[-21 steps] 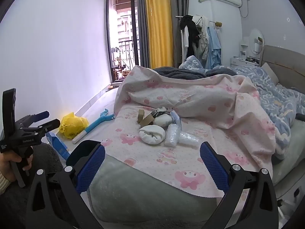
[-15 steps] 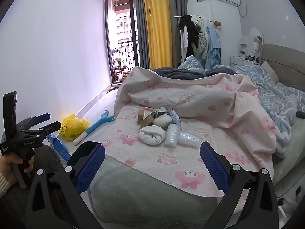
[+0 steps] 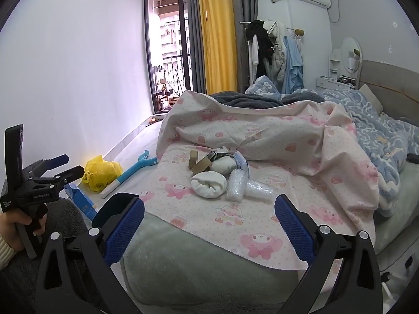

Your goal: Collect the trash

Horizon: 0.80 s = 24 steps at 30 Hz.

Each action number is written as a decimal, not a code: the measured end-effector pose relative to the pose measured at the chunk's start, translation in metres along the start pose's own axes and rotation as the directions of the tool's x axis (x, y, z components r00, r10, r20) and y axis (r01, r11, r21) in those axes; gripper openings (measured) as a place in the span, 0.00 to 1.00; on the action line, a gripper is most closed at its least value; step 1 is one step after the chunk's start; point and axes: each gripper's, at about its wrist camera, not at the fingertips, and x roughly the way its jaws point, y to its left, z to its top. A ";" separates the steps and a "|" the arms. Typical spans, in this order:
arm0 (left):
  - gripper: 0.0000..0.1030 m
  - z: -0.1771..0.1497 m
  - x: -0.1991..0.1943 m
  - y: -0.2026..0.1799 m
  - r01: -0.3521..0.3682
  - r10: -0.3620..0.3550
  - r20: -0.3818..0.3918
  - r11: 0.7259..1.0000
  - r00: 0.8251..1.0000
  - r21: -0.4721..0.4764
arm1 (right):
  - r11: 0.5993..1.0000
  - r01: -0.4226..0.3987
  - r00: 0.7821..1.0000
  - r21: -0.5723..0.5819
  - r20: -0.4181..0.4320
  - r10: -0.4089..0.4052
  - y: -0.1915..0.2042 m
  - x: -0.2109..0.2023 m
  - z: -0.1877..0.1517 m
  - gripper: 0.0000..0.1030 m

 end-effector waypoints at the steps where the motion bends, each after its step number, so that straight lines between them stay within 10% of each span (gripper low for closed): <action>1: 0.97 0.000 0.000 0.000 0.000 0.000 0.000 1.000 1.000 0.000 | 1.000 0.000 1.000 0.000 0.001 0.000 0.000 0.000 0.000 0.98; 24: 0.97 -0.006 -0.001 -0.008 -0.020 0.020 0.020 1.000 1.000 0.023 | 1.000 0.001 1.000 -0.003 -0.002 -0.001 0.000 0.001 -0.001 0.98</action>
